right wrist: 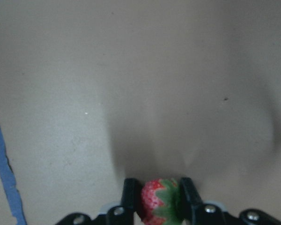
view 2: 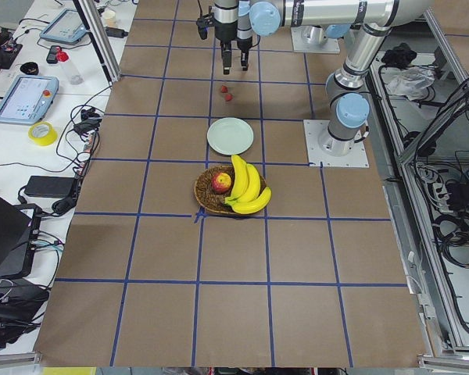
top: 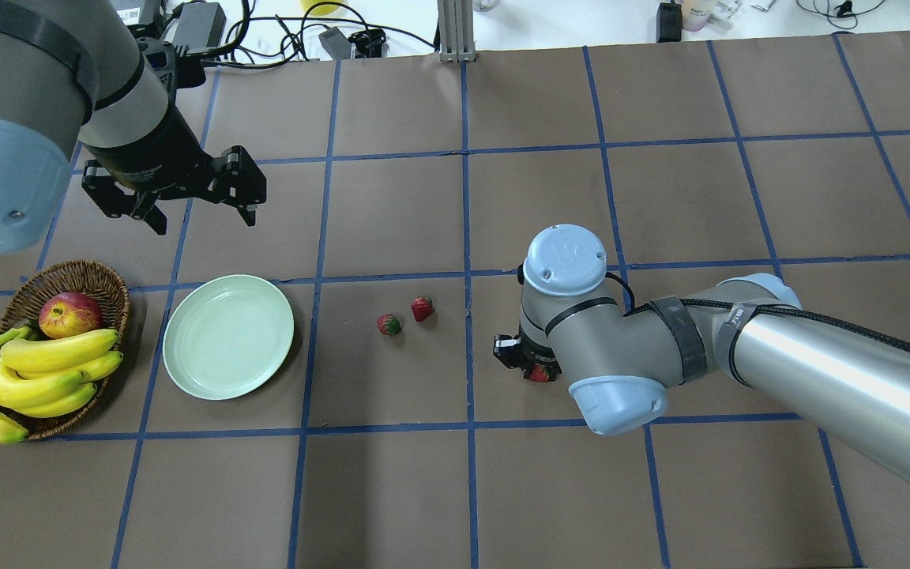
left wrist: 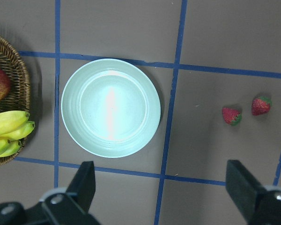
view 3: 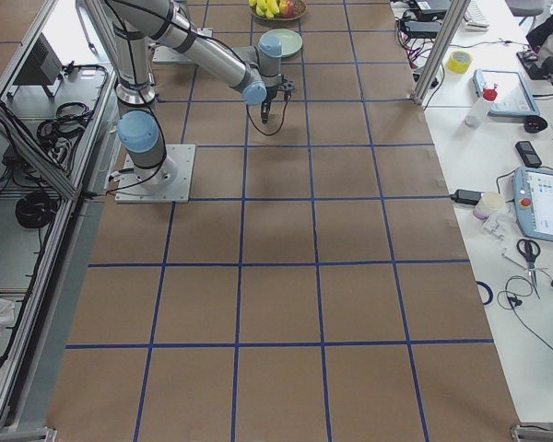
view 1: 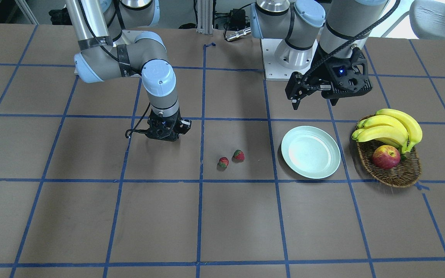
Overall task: Collect all strawberries into plate
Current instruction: 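Move the right gripper back and grasp the last strawberry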
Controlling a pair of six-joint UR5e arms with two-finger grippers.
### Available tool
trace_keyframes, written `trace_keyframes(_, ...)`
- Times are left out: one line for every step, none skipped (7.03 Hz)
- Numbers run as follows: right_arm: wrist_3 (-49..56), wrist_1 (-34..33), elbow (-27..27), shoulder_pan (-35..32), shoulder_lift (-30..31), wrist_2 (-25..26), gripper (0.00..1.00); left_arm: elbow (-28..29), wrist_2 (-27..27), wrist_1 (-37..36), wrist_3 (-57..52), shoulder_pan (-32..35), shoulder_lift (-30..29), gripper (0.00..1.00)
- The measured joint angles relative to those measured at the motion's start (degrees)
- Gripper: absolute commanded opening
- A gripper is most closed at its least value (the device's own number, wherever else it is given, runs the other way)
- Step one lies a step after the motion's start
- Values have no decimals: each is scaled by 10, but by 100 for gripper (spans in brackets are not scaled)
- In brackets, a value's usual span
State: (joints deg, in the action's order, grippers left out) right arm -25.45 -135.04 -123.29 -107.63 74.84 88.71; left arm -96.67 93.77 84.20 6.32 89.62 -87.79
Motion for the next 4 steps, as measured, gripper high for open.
trace_keyframes(-3, 1, 9, -1, 0, -12, 0, 3, -9, -4, 5, 2, -7, 100)
trace_keyframes(-16, 1, 23, -4, -1, -45, 0, 2, -14, -3, 1, 2, -8, 100)
trace_keyframes(-41, 0, 44, -15, -10, -83, 0, 0, -9, 1, -7, -2, -10, 100)
trace_keyframes(-68, -1, 75, -40, -30, -106, 0, -1, 5, 4, -10, -4, -12, 100)
